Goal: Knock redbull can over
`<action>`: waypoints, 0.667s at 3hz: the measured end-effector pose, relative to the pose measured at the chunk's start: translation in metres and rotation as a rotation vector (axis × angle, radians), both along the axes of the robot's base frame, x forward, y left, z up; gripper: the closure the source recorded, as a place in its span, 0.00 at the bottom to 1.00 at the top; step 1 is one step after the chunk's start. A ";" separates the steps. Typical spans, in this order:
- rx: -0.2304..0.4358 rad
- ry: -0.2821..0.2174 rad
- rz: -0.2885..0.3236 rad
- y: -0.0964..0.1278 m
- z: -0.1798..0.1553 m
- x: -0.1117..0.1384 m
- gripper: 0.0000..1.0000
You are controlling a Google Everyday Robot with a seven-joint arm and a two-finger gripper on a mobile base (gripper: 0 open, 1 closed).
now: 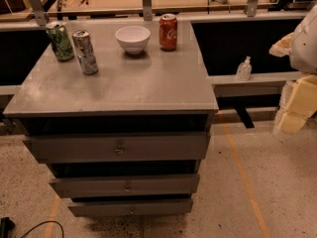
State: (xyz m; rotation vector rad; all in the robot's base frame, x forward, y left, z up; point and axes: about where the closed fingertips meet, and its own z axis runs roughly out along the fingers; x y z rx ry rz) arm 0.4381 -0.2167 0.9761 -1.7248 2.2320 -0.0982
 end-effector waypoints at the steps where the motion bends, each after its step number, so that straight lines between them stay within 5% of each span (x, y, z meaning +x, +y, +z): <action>1: 0.000 0.000 0.000 0.000 0.000 0.000 0.00; 2: 0.118 -0.004 0.073 0.038 -0.006 0.018 0.00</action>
Offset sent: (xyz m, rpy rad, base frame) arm 0.0250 0.0546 -0.0038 0.2060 -0.0023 0.1043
